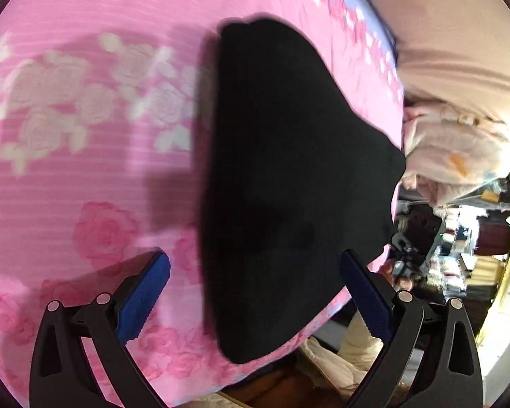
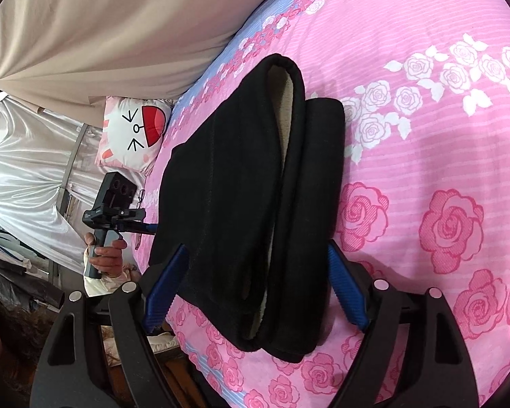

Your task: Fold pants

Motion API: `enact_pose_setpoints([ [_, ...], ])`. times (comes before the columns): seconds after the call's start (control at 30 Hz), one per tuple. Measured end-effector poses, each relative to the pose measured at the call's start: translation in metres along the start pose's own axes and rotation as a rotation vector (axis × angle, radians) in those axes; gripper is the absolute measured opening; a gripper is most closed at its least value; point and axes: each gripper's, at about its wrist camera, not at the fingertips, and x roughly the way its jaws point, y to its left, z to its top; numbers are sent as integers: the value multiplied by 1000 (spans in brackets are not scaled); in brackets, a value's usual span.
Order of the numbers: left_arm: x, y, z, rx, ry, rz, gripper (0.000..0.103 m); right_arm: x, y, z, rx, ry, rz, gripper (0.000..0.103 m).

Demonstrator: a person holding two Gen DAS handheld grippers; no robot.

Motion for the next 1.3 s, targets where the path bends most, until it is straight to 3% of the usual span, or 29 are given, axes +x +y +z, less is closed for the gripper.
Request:
enact_pose_setpoints([
  [0.03,2,-4,1,17,-6,-7,97,0,0,-1,-1,0,2,79],
  [0.1,14,-11,7,40,22,-89,97,1,-1,-1,1,-1,7,79],
  [0.2,21,-25,8,75,20,-113,97,2,-1,1,2,4,16,79],
  [0.5,27,-53,-7,215,-60,9,97,17,6,14,-28,38,32,78],
  [0.53,27,-54,-10,227,-74,21,90,19,9,15,-44,38,14,74],
  [0.57,24,-56,-13,235,-100,56,82,21,7,16,-26,39,0,64],
  [0.6,20,-55,-15,234,-120,80,62,22,6,15,-11,37,-4,51],
  [0.63,17,-52,-17,223,-140,100,42,22,4,15,-5,31,-10,46],
  [0.7,14,-44,-18,200,-145,49,37,21,6,12,-11,16,-11,41],
  [0.87,4,-53,-28,245,-207,56,29,14,23,7,-32,-46,-62,35],
  [1.03,-24,-90,-57,390,-316,45,26,-8,65,1,-119,-128,-100,33],
  [1.3,-91,-157,-110,603,-542,51,26,-68,146,1,-276,-311,-79,33],
])
